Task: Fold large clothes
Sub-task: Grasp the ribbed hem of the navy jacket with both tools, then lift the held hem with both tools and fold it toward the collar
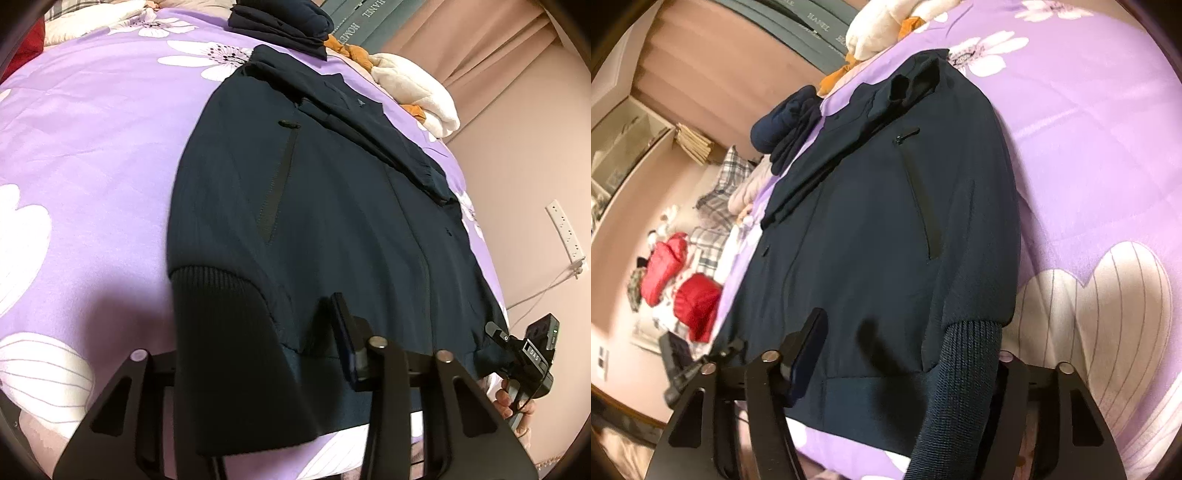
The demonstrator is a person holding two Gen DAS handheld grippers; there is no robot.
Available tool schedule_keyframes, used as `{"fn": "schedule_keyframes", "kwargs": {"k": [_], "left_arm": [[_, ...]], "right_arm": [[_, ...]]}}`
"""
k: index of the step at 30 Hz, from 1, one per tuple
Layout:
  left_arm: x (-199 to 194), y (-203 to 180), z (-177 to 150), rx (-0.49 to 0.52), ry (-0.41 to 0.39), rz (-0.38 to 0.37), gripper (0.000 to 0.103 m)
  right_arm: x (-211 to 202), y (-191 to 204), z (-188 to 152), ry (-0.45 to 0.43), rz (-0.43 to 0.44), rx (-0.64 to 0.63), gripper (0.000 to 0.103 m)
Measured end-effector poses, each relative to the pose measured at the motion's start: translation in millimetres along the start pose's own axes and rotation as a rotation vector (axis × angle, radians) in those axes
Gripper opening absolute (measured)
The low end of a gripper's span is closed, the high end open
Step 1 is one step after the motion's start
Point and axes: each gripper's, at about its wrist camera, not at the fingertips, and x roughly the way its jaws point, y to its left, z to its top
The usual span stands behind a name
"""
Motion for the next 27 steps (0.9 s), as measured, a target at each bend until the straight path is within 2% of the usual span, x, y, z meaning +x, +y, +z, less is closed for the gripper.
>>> {"fn": "schedule_keyframes", "kwargs": {"k": [2,4,9,11,13,18,27], "left_arm": [[0,1,-1,-0.003,-0.005,0.009,0.03],[-1,3,-1,-0.013,-0.008,0.006,0.028],[-4,6,-4,-0.032,-0.028,0.007,0.023],[-5,7,-4,-0.038,-0.038,0.011,0.015],[-6,6,-4,-0.045,-0.044,0.016,0.012],[-12,8,-4,-0.093,-0.069,-0.007,0.012],[-23,-2,-1,-0.083,-0.108,-0.026,0.011]], "right_arm": [[1,1,0,-0.005,-0.019,-0.014,0.057],[1,0,1,-0.008,-0.033,-0.022,0.047],[0,-4,-1,-0.031,-0.066,-0.023,0.032],[-1,-3,-4,-0.05,-0.073,-0.021,0.028],[-2,-3,-6,-0.073,-0.077,-0.014,0.021],[-10,1,-6,-0.112,-0.067,-0.01,0.015],[-20,30,-3,-0.176,-0.021,-0.09,0.013]]}}
